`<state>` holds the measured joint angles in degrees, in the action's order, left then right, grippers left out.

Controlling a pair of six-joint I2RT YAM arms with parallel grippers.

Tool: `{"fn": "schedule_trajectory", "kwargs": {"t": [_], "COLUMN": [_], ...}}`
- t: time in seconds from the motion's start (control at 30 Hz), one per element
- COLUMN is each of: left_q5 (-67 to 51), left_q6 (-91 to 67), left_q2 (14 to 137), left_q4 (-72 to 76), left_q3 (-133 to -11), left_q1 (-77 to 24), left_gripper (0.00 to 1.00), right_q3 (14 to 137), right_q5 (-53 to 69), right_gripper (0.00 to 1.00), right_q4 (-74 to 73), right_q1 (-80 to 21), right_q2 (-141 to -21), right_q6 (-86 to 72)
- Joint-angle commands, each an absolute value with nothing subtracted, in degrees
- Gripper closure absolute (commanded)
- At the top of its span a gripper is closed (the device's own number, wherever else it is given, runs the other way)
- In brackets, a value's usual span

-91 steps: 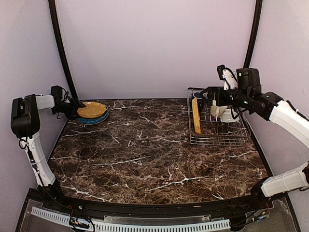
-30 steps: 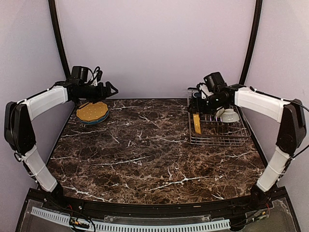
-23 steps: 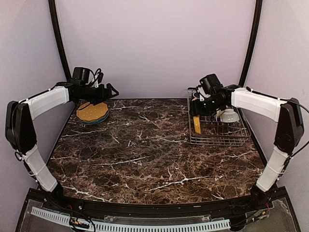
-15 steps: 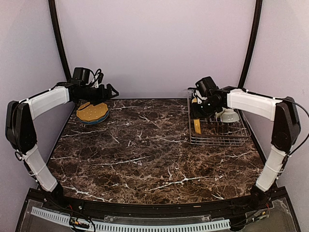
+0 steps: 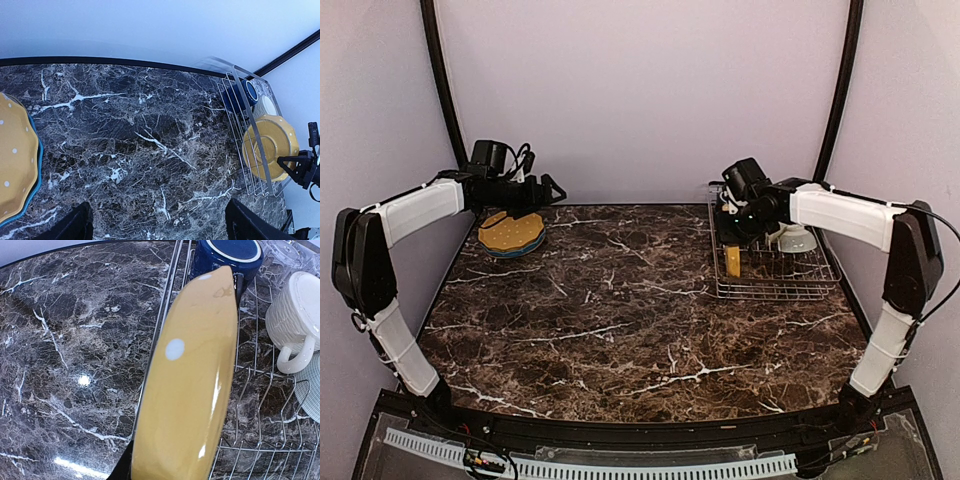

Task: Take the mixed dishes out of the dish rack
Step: Grab the plate from the dish rack.

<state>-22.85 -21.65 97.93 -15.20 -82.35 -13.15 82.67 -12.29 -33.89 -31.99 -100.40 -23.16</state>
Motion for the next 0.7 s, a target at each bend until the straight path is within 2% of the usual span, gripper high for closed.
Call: {"fn": "schedule_trajectory", "kwargs": {"t": [0.0,0.3,0.67], "left_q5": [-22.79,-22.81,-23.36], "left_q6": [-21.31,-21.31,-21.55], "left_q2": [97.98,98.16,98.50], "left_q4": [-16.92,-16.96,-16.97], "left_q3": [-83.32,-83.32,-83.45], "left_q1": [-13.62,-13.62,-13.62], "left_gripper": [0.09,0.09,0.09], "right_q3": [83.57,84.68,84.58], "right_q5": [-13.84,-12.37,-8.54], "right_gripper": [0.90,1.00,1.00], "right_q4": [-31.64,-31.33,-28.76], "right_q1": [-31.99,-31.95,-31.99], "right_q2": [-97.68,-93.90,-86.96], "right_q6": [-21.42,-21.75,-20.26]}}
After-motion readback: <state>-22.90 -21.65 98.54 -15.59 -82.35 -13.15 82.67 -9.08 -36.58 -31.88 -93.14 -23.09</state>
